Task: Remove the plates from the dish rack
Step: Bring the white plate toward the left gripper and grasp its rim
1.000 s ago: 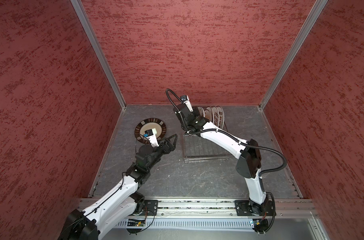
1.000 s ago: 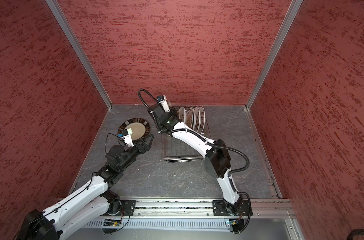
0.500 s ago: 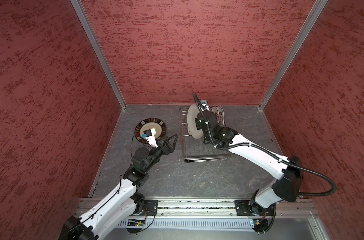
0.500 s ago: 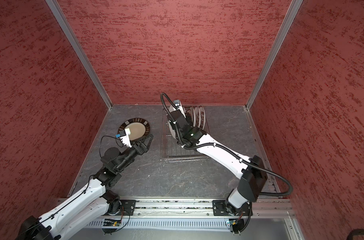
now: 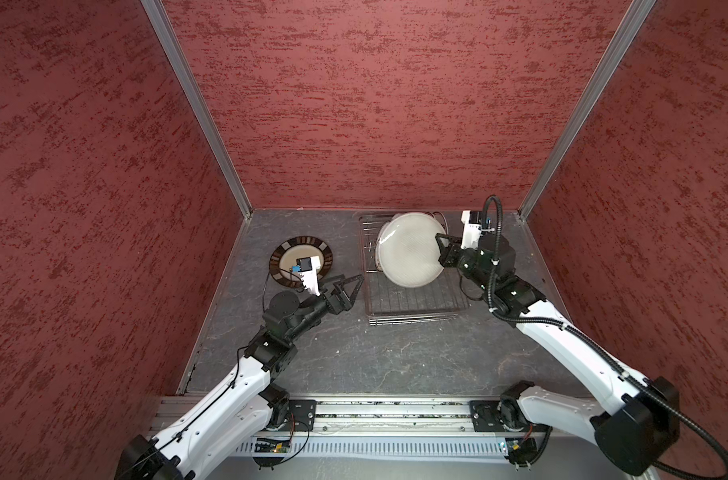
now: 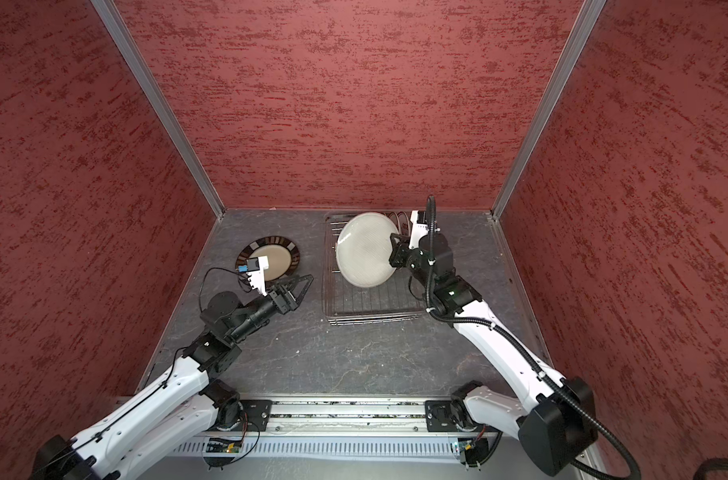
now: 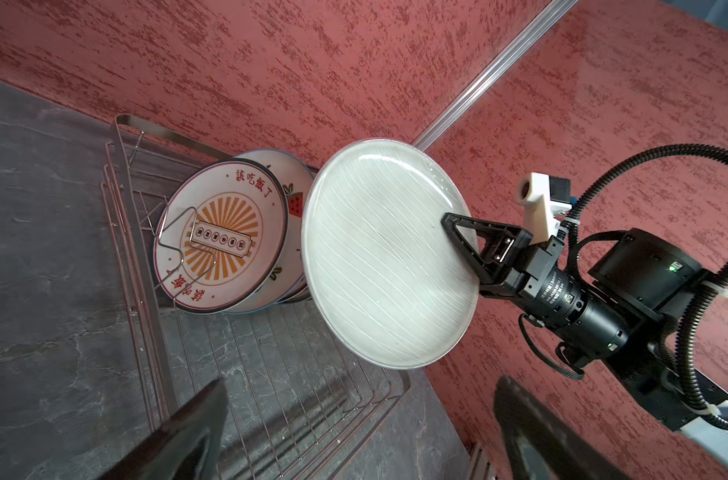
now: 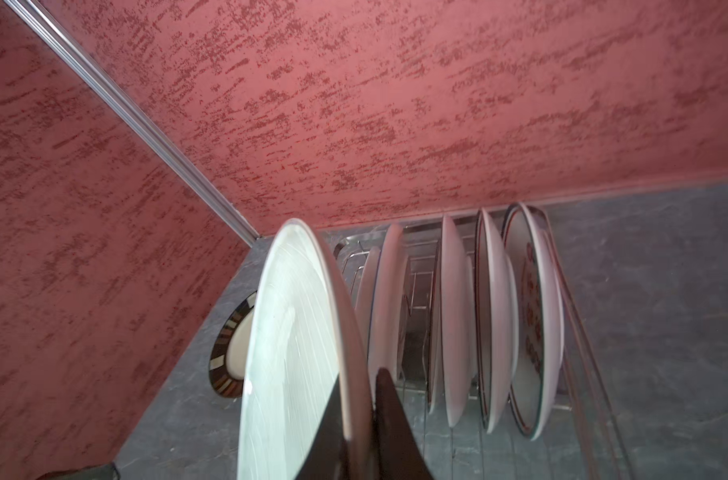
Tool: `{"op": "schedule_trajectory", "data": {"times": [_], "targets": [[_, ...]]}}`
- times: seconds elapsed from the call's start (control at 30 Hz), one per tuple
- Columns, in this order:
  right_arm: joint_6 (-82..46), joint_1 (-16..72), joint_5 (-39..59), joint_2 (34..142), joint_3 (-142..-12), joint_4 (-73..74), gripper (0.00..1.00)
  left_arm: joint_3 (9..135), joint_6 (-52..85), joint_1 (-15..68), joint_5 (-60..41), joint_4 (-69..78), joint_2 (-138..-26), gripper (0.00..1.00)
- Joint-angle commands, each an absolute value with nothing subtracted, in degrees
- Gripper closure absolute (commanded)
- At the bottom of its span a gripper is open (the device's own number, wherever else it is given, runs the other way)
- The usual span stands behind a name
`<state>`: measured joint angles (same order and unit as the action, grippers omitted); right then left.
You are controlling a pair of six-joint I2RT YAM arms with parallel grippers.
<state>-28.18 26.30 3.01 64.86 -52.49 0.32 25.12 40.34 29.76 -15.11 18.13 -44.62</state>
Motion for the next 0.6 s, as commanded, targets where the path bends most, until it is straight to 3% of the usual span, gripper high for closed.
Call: {"op": "schedule_trajectory", "data": {"times": [0.0, 0.33, 0.57], "targets": [[-38.5, 25.0, 15.7, 60.8, -50.7, 17.2, 1.00, 28.0, 38.6, 31.3, -15.6, 16.0, -46.9, 0.01], [-49.8, 23.1, 20.6, 59.2, -41.0, 30.1, 1.00, 32.2, 38.2, 35.6, -11.4, 16.0, -54.3, 0.08], [-51.3, 23.1, 23.3, 60.7, -40.5, 32.8, 1.00, 33.2, 39.8, 36.4, -8.4, 16.2, -56.7, 0.32]]}}
